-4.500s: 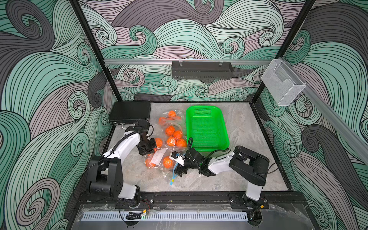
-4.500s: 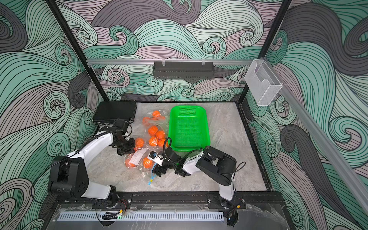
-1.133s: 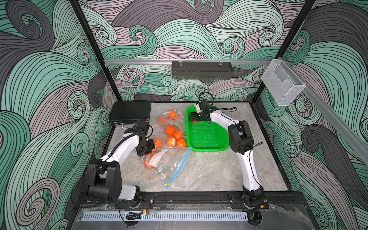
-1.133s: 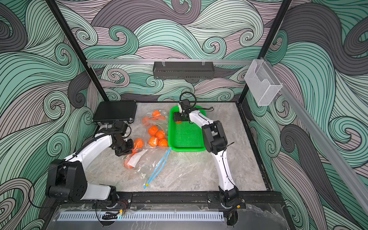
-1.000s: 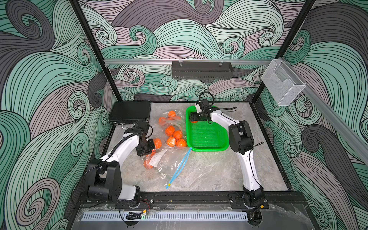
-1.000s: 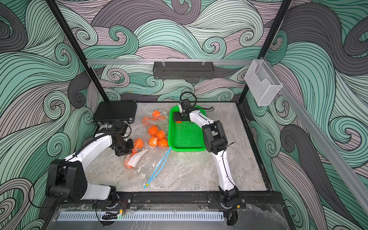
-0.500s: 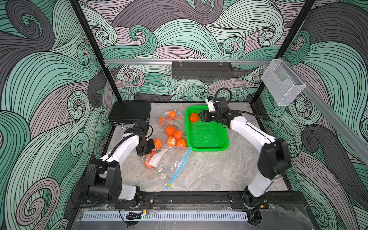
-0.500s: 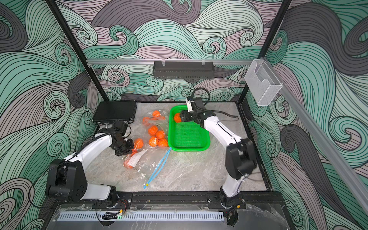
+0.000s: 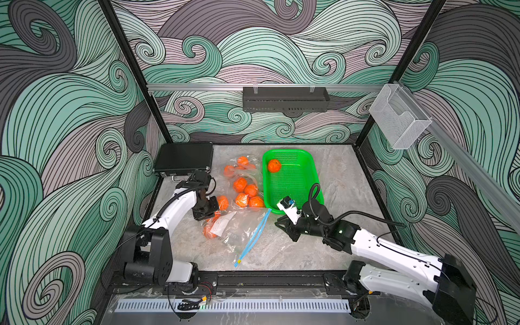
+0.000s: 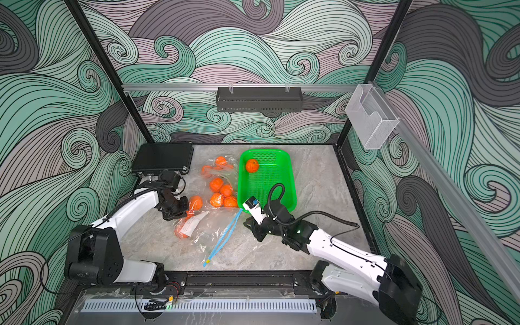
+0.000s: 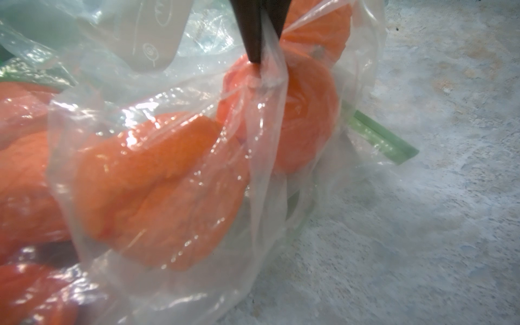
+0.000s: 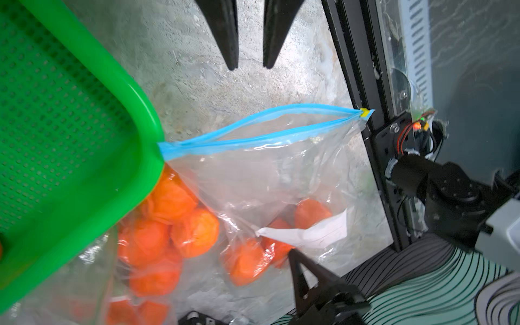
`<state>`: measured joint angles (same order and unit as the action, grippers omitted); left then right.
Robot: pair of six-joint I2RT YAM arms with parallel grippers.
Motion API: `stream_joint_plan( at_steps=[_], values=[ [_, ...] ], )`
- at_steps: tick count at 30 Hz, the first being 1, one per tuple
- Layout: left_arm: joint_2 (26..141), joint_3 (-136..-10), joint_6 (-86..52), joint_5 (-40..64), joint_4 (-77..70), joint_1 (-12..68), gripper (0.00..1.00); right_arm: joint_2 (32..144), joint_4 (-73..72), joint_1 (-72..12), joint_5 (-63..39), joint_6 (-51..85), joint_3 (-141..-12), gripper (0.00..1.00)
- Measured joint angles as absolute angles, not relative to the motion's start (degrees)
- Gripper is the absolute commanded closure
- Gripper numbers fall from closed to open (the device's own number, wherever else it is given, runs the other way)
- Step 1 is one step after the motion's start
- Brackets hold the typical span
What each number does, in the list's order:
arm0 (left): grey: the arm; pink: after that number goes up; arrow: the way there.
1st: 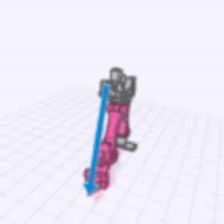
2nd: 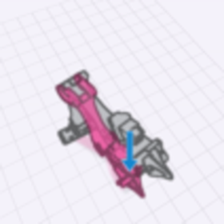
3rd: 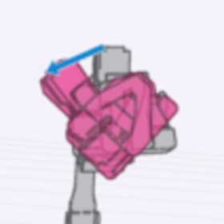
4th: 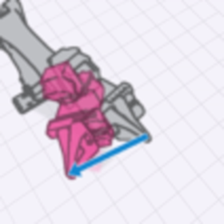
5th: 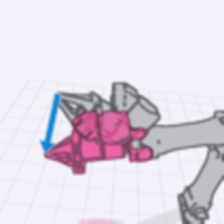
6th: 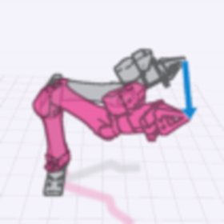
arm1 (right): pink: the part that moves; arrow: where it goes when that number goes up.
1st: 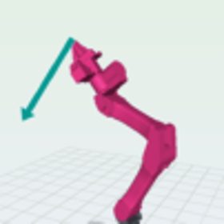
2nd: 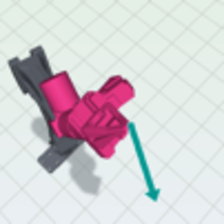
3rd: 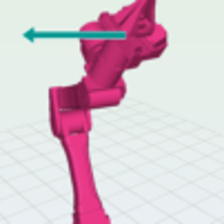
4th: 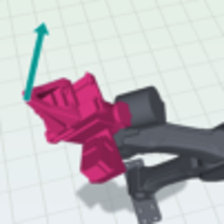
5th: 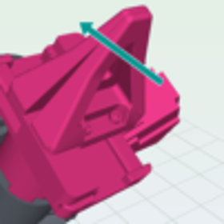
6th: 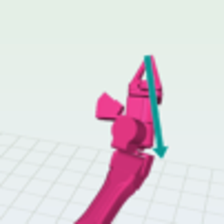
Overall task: Open the zip-top bag and take out the orange
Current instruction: Place the orange in the basket, then adjust the zipper food storage bag in the zipper food storage bag.
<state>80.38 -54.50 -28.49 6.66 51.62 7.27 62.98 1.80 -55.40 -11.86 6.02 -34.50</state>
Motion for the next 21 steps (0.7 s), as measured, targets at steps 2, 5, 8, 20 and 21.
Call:
stream_joint_plan(
  at_steps=[2,5,8,20,21],
  values=[
    [80.4,-54.5,-28.5,6.7,51.6,7.3,1.00,66.7,-0.9,-58.6,-11.6,5.7,-34.7,0.84],
    [80.4,-54.5,-28.5,6.7,51.6,7.3,1.00,72.5,-3.2,-62.5,-10.9,4.5,-35.9,0.84],
    [80.4,-54.5,-28.5,6.7,51.6,7.3,1.00,78.0,-4.3,-64.9,-10.3,3.4,-38.9,0.84],
    [80.4,-54.5,-28.5,6.7,51.6,7.3,1.00,88.9,-8.1,-65.5,-8.8,-0.3,-44.4,0.76],
    [80.4,-54.5,-28.5,6.7,51.6,7.3,1.00,89.3,-8.4,-65.5,-8.5,-1.0,-44.4,0.76]
  ],
)
